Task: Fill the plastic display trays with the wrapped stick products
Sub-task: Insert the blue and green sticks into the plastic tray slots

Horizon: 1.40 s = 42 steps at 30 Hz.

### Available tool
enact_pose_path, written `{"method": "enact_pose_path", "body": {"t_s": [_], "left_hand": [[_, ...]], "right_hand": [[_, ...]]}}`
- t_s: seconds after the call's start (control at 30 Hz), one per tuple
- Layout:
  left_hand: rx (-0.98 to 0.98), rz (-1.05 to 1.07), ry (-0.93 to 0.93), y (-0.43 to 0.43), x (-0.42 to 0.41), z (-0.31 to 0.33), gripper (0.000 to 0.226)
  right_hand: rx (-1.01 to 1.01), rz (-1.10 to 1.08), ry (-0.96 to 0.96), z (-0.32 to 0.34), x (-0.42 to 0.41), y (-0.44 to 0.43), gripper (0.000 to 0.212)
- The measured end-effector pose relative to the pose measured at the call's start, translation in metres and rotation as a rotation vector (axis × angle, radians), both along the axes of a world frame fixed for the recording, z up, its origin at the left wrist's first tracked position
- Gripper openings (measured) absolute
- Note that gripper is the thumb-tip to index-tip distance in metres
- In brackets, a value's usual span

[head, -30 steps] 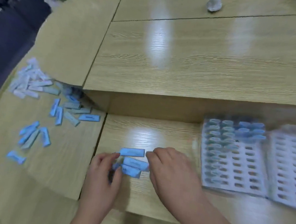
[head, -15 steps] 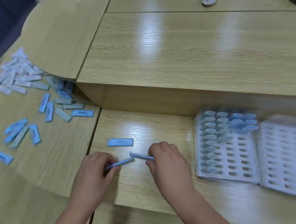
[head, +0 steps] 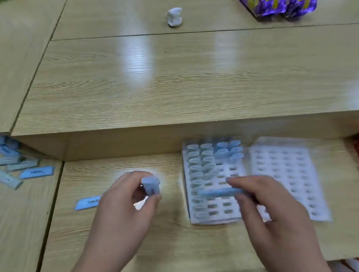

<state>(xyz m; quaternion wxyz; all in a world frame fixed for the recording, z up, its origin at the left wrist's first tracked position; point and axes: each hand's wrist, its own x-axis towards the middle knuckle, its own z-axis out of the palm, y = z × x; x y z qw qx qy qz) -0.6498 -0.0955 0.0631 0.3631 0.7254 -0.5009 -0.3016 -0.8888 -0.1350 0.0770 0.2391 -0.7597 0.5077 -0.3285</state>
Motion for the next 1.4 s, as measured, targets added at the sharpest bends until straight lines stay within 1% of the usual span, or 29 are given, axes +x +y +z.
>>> {"method": "enact_pose_path", "body": {"t_s": [0.07, 0.13, 0.2, 0.27, 0.33, 0.43, 0.53, 0.57, 0.73, 0.83, 0.93, 1.07, 1.13, 1.23, 1.33, 1.4], "left_hand": [[-0.039, -0.025, 0.044, -0.023, -0.024, 0.011, 0.03], [-0.061, -0.062, 0.096, -0.043, -0.044, 0.018, 0.019], [-0.072, -0.087, 0.147, -0.058, -0.06, 0.02, 0.014], [-0.071, -0.111, 0.152, -0.07, -0.072, 0.018, 0.012], [-0.05, -0.159, 0.088, -0.08, -0.083, 0.013, 0.011], [-0.027, -0.219, -0.057, -0.089, -0.093, 0.003, 0.013], [-0.039, -0.257, -0.322, -0.093, -0.097, -0.007, 0.015], [-0.044, -0.262, -0.382, -0.093, -0.098, -0.008, 0.015], [-0.037, -0.26, -0.56, -0.096, -0.106, -0.014, 0.013], [-0.023, -0.264, -0.626, -0.098, -0.108, -0.013, 0.008], [0.01, -0.257, -0.693, -0.101, -0.113, -0.008, 0.001], [0.054, -0.241, -0.785, -0.103, -0.117, -0.005, 0.013], [0.069, -0.248, -0.829, -0.103, -0.118, -0.006, 0.014], [0.08, -0.248, -0.826, -0.104, -0.119, -0.008, 0.006], [0.113, -0.239, -0.808, -0.103, -0.119, -0.009, 0.015], [0.08, -0.23, -0.741, -0.102, -0.115, -0.007, 0.014]], "right_hand": [[0.023, -0.082, 0.024, 0.002, -0.02, -0.02, 0.019], [0.044, -0.128, 0.036, -0.001, -0.032, -0.04, 0.023], [0.027, -0.134, 0.077, -0.006, -0.035, -0.056, 0.024], [-0.006, -0.085, 0.123, -0.011, -0.036, -0.069, 0.019], [-0.01, -0.008, 0.179, -0.018, -0.036, -0.077, 0.015], [-0.042, 0.065, 0.252, -0.029, -0.041, -0.08, 0.014], [-0.033, 0.063, 0.214, -0.038, -0.049, -0.078, 0.014], [-0.038, 0.062, 0.195, -0.04, -0.05, -0.077, 0.014], [-0.068, 0.105, 0.13, -0.05, -0.046, -0.079, 0.011], [-0.069, 0.139, 0.115, -0.054, -0.043, -0.083, 0.011], [-0.115, 0.143, 0.097, -0.059, -0.042, -0.086, 0.014], [-0.154, 0.162, 0.078, -0.062, -0.039, -0.088, 0.012], [-0.172, 0.194, 0.073, -0.063, -0.039, -0.09, 0.013], [-0.201, 0.21, 0.086, -0.065, -0.038, -0.09, 0.014], [-0.257, 0.186, 0.102, -0.069, -0.036, -0.089, 0.02], [-0.265, 0.194, 0.108, -0.071, -0.034, -0.087, 0.02]]}}
